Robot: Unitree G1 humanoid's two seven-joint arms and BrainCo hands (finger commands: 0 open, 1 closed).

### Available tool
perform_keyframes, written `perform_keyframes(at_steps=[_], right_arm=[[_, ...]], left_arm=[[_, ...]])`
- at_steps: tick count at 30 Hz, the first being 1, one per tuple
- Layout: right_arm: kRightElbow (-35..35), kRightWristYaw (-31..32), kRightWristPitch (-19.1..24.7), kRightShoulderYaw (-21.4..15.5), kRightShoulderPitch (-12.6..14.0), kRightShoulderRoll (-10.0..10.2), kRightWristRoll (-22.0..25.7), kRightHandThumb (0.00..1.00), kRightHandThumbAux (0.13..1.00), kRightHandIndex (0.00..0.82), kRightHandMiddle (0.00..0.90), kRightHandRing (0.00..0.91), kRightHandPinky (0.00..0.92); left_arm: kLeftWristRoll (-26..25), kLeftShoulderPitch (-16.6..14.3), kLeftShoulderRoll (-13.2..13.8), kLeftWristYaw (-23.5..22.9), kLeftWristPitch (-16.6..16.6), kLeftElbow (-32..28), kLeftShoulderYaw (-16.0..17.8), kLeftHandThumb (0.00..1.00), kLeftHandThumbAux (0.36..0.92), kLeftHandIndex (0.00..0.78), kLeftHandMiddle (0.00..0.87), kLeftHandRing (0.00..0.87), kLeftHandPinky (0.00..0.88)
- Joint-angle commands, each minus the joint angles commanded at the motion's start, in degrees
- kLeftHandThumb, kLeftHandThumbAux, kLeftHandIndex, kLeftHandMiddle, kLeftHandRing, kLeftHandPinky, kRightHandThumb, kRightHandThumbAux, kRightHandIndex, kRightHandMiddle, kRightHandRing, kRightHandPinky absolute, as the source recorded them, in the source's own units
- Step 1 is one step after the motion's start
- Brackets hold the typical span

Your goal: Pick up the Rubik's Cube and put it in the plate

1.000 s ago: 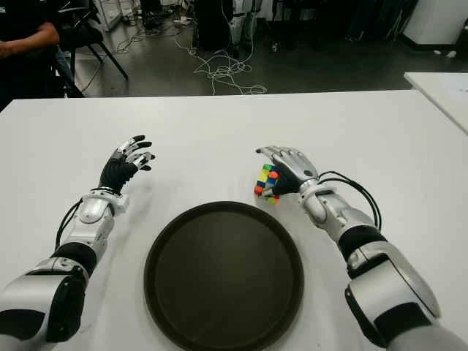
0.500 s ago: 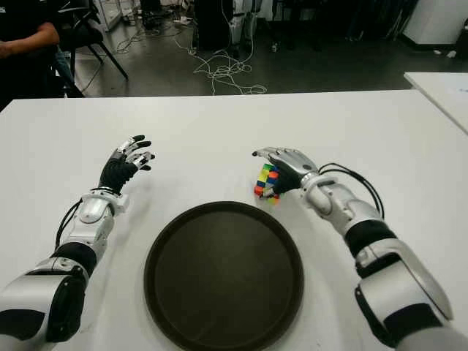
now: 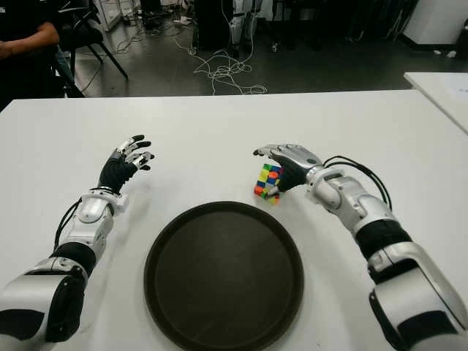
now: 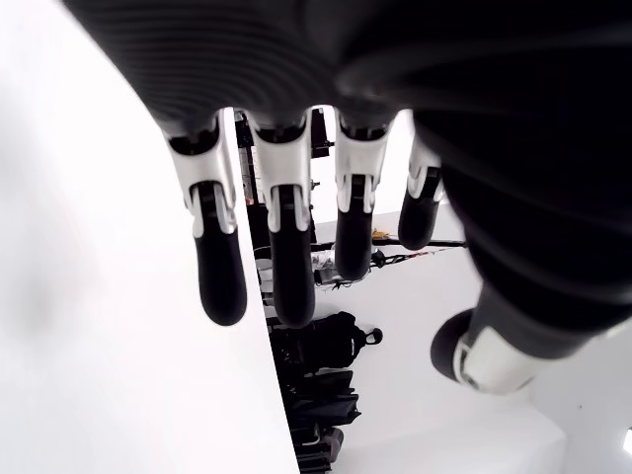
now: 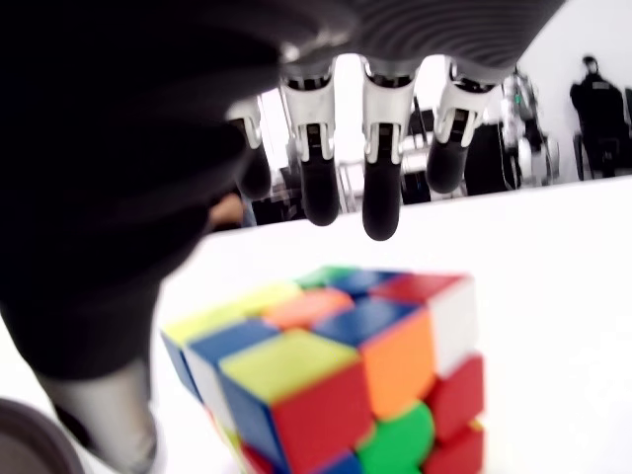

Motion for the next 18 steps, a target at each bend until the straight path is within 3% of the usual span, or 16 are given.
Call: perform_keyframes(at_steps=[8, 14, 18], right_arm=[[-1.98, 3.54, 1.07, -0.58, 0.3, -0.75, 0.47, 0.0, 0.789, 0.145, 0.162, 0.165, 0.137], [-4.25, 7.14, 1.6, -0.91, 0.38, -1.74, 0.79, 0.0, 0.872, 0.12, 0.129, 0.126, 0.114], [-4.87, 7.77, 1.38, -1.13, 0.53, -2.02, 0.76, 0.038, 0.879, 0.113, 0.119, 0.112, 0.118]], left_arm=[[0.11, -0.02, 0.18, -0.08, -0.11, 0.06, -0.23, 0.19, 0.66, 0.159, 0.205, 0.287, 0.386], [0.16, 0.02, 0.33, -0.16, -0.18, 0.03, -0.36, 0.193, 0.659, 0.159, 0.2, 0.289, 0.388], [0.08, 0.04, 0.37, -0.27, -0.27, 0.02, -0.36, 0.191, 0.65, 0.156, 0.197, 0.284, 0.388]])
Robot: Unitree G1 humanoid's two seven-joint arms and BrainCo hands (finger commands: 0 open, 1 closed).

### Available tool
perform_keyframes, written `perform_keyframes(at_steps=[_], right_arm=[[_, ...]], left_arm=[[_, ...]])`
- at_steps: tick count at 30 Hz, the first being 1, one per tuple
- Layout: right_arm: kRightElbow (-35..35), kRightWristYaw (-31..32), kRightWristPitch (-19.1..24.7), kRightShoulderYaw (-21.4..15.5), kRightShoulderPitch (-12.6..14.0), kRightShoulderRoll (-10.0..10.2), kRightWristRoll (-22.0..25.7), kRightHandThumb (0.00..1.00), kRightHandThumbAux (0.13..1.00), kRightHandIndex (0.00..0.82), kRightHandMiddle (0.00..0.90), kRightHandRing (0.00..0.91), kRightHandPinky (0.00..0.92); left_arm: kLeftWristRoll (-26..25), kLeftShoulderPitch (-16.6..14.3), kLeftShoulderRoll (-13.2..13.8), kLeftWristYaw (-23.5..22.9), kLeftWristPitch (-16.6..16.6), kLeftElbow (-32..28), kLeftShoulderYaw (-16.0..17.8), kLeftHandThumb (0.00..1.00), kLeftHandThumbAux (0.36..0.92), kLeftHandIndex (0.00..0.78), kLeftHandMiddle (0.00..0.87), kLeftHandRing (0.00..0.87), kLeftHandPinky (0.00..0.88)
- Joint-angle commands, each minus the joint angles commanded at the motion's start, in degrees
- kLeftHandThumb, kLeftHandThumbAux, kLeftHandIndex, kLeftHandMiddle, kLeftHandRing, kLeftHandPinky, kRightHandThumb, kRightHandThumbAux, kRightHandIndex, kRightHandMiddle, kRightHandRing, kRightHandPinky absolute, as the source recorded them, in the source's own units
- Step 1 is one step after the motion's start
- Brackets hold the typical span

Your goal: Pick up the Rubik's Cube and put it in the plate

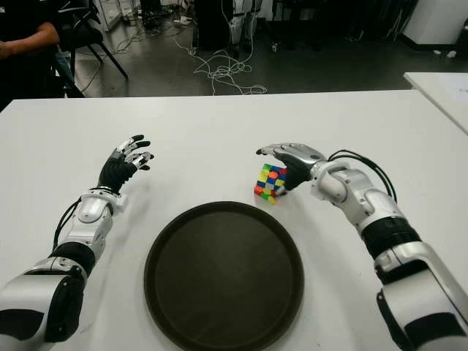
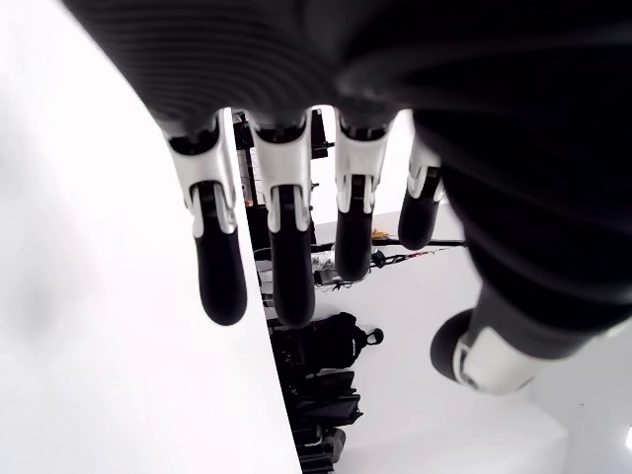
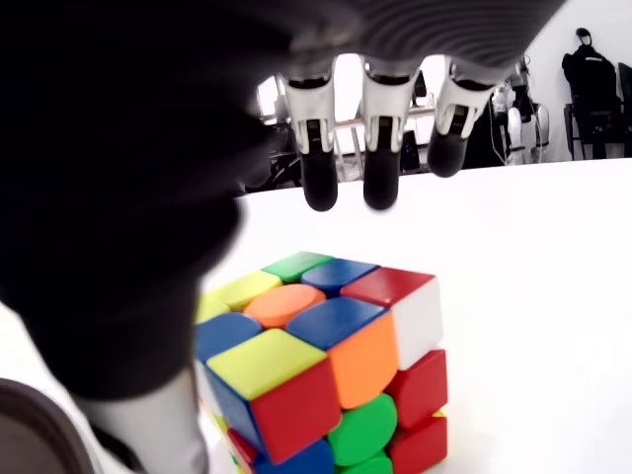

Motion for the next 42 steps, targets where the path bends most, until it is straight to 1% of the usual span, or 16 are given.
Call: perform_keyframes(at_steps=[6, 15, 17, 20, 22, 27, 34, 38, 42], right_arm=[[-0.24, 0.13, 0.37, -0.37, 0.27, 0.08, 0.2, 0.077, 0.886, 0.107, 0.114, 0.105, 0.123], [0.27, -0.78, 0.14, -0.44, 0.3, 0.23, 0.21, 0.083, 0.892, 0.113, 0.113, 0.105, 0.13], [0.44, -1.2, 0.06, -0.5, 0.4, 0.3, 0.19, 0.058, 0.899, 0.119, 0.114, 0.108, 0.129], [0.59, -1.7, 0.09, -0.53, 0.56, 0.35, 0.12, 0.018, 0.876, 0.128, 0.118, 0.114, 0.125], [0.62, -1.8, 0.06, -0.52, 0.6, 0.32, 0.12, 0.009, 0.866, 0.131, 0.119, 0.116, 0.125], [1.0, -2.03, -0.05, -0.39, 0.55, 0.46, 0.12, 0.001, 0.831, 0.131, 0.128, 0.13, 0.124], [1.08, -2.0, -0.16, -0.12, 0.48, 0.56, -0.08, 0.0, 0.816, 0.13, 0.133, 0.139, 0.124], [1.28, -1.51, 0.33, 0.67, 0.3, 1.31, -0.64, 0.0, 0.801, 0.13, 0.136, 0.145, 0.129], [3.23, -1.48, 0.14, 1.8, -0.38, 2.71, -1.22, 0.0, 0.798, 0.139, 0.143, 0.15, 0.129]], left_arm=[[-0.04, 0.05, -0.01, 0.1, -0.16, 0.03, 0.03, 0.189, 0.64, 0.161, 0.206, 0.285, 0.386], [0.01, -0.02, -0.12, 0.43, 0.15, 0.05, 0.0, 0.188, 0.661, 0.167, 0.215, 0.295, 0.392], [0.04, -0.02, -0.14, 0.45, 0.12, 0.07, -0.03, 0.176, 0.66, 0.171, 0.213, 0.298, 0.395], [0.09, 0.0, -0.15, 0.44, 0.03, 0.09, -0.08, 0.171, 0.651, 0.16, 0.197, 0.288, 0.391], [0.14, 0.01, -0.15, 0.44, 0.02, 0.09, -0.14, 0.171, 0.648, 0.157, 0.192, 0.285, 0.388], [0.34, 0.06, -0.05, 0.47, 0.0, 0.07, -0.41, 0.172, 0.64, 0.154, 0.195, 0.28, 0.381], [0.13, 0.1, -0.13, 0.37, -0.05, 0.05, -0.33, 0.182, 0.645, 0.162, 0.204, 0.284, 0.385], [-0.72, 0.18, -0.41, -0.32, -0.1, -0.04, 0.3, 0.187, 0.658, 0.17, 0.213, 0.295, 0.395], [-1.13, 0.19, -0.57, -0.67, -0.1, -0.11, 0.62, 0.182, 0.66, 0.172, 0.216, 0.301, 0.401]])
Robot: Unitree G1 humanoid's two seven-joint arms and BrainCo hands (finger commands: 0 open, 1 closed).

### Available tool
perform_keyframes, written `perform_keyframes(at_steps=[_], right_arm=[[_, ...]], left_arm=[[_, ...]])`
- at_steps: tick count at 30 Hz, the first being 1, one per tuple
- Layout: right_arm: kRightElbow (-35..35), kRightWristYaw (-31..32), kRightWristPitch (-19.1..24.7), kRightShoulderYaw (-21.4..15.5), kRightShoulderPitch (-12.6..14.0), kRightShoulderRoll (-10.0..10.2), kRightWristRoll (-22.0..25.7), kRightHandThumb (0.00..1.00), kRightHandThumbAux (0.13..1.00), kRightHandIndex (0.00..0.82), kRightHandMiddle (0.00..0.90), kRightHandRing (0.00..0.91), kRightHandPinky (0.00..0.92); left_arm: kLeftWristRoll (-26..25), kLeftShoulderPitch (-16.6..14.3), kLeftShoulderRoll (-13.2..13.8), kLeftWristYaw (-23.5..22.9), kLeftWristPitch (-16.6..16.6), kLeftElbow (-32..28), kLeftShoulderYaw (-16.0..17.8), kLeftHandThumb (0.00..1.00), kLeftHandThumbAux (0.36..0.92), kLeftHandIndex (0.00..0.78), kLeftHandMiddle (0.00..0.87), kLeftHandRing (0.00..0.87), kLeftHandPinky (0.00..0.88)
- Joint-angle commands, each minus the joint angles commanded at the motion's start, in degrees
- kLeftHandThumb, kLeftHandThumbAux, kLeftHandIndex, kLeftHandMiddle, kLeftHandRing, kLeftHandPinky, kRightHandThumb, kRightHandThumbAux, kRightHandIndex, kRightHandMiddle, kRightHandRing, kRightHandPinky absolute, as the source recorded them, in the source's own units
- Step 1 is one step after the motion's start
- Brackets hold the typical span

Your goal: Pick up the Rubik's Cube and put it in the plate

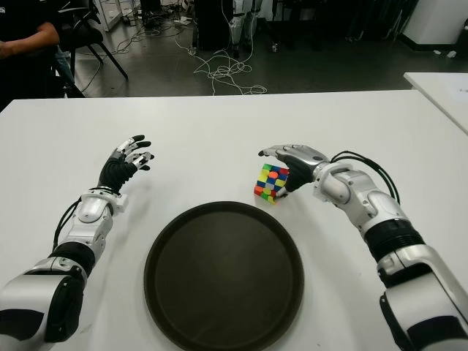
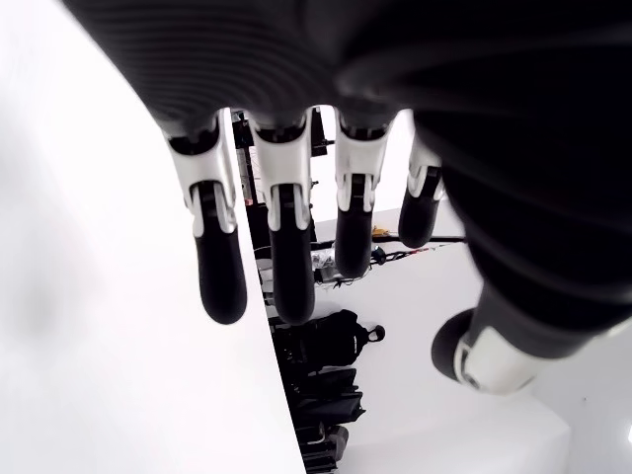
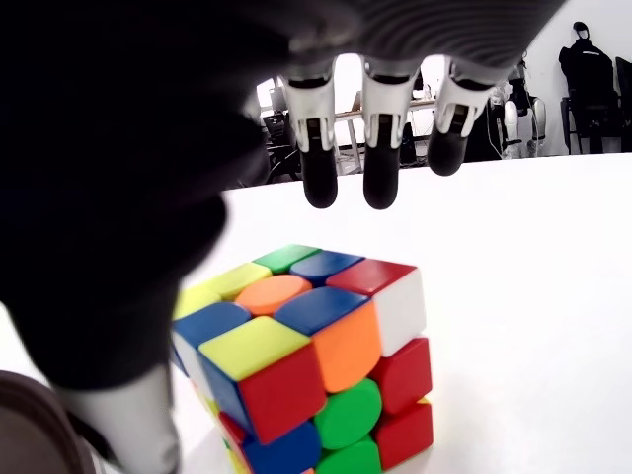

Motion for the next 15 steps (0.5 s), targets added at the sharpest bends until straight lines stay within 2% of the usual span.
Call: perform_keyframes(at_steps=[15], right_arm=[[3.01, -0.09, -1.68, 1.56, -0.95, 0.76, -1.15, 0.0, 0.838, 0.191, 0.187, 0.175, 0.118]], left_arm=[[0.87, -0.11, 0.11, 0.76, 0.45, -0.17, -0.51, 0.174, 0.638, 0.161, 0.204, 0.285, 0.378]])
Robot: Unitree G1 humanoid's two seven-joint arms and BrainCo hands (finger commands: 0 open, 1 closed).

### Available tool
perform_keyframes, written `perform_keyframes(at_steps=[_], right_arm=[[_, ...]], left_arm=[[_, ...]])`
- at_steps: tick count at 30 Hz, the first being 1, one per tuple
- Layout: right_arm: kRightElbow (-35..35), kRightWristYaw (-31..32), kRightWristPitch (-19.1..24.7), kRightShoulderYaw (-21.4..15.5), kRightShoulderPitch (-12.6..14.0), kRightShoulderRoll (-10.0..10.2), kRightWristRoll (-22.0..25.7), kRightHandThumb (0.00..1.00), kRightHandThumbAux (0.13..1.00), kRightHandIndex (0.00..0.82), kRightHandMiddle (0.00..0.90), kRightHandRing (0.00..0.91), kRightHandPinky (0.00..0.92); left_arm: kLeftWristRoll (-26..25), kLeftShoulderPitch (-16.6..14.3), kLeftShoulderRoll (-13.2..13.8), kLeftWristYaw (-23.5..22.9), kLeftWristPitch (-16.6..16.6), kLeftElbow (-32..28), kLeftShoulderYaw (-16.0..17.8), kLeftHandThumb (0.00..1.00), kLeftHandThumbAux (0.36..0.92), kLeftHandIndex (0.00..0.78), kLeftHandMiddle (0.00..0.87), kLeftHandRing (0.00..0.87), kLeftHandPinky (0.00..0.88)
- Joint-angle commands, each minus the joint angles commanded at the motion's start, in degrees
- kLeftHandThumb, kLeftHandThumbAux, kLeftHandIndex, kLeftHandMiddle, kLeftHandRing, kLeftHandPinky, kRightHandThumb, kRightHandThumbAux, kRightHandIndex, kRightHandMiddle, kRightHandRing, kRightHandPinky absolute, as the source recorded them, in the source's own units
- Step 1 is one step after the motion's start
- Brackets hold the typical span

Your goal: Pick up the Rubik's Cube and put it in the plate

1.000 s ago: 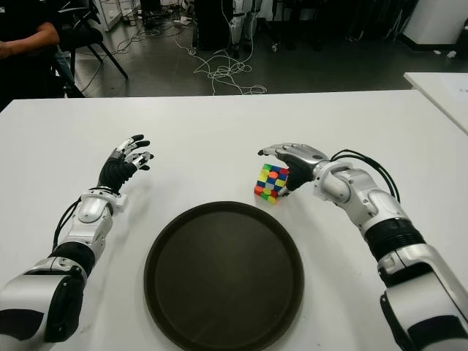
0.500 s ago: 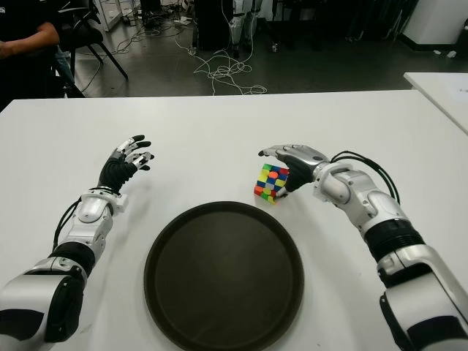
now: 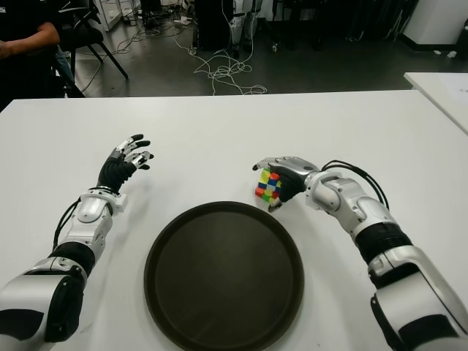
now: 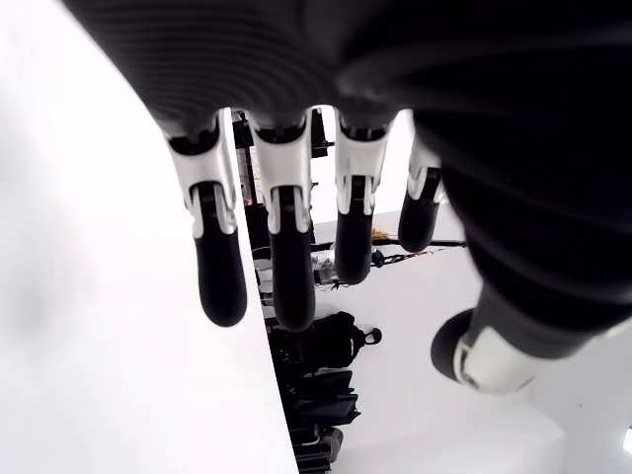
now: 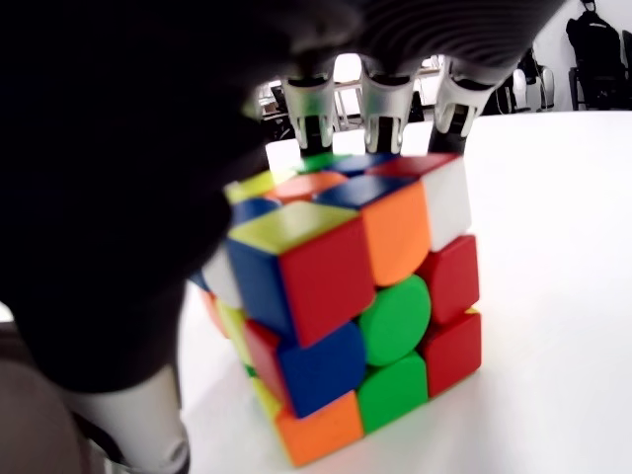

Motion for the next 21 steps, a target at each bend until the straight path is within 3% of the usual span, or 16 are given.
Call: perform_keyframes(at_steps=[21], right_arm=[[3.01, -1.73, 0.87, 1.69, -0.77, 1.72, -1.58, 0.0, 0.844, 0.192, 0.207, 0.191, 0.13]], left_arm=[[0.14, 0.02, 0.07, 0.77, -0.13, 0.22, -0.26, 0.187, 0.663, 0.161, 0.204, 0.287, 0.393]])
